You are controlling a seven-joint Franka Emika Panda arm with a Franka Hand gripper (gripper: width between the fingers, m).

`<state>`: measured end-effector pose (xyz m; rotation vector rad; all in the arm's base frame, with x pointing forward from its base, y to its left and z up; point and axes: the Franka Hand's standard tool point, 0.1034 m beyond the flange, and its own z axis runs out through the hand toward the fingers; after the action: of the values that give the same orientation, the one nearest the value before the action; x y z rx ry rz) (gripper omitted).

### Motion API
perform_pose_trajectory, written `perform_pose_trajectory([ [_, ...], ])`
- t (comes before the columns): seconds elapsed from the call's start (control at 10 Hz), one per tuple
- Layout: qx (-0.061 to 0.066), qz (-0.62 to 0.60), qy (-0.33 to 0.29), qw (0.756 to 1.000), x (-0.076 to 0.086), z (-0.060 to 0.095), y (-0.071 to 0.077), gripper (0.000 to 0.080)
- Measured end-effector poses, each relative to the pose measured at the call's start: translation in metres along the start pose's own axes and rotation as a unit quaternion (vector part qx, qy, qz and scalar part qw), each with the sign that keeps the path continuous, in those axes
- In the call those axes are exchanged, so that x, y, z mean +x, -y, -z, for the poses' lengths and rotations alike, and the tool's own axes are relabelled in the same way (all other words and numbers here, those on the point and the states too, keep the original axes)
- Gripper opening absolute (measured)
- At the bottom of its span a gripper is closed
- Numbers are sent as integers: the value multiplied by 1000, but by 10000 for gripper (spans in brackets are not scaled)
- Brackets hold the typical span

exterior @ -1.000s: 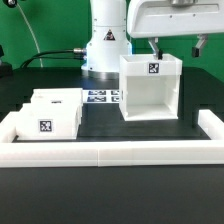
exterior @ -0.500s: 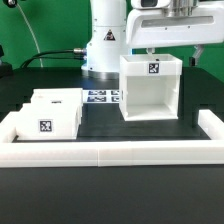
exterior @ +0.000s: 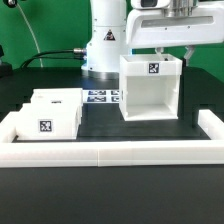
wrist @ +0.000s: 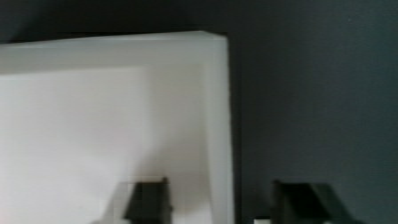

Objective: Assemble drawer

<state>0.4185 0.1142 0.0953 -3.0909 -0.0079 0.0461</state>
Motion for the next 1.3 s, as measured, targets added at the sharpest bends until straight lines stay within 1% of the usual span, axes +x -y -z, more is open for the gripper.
perform_pose_trajectory([
  [0.1, 0, 0, 0, 1000, 0, 0, 0, 82],
  [0.2, 0, 0, 0, 1000, 0, 0, 0, 36],
  [0.7, 0, 0, 0, 1000, 0, 0, 0, 36],
  [0.8, 0, 1, -1, 1000, 3, 0, 0, 36],
  [1.0, 5, 2, -18, 1000, 24, 0, 0, 37],
  [1.3, 11, -7, -37, 999, 64, 2, -2, 38],
])
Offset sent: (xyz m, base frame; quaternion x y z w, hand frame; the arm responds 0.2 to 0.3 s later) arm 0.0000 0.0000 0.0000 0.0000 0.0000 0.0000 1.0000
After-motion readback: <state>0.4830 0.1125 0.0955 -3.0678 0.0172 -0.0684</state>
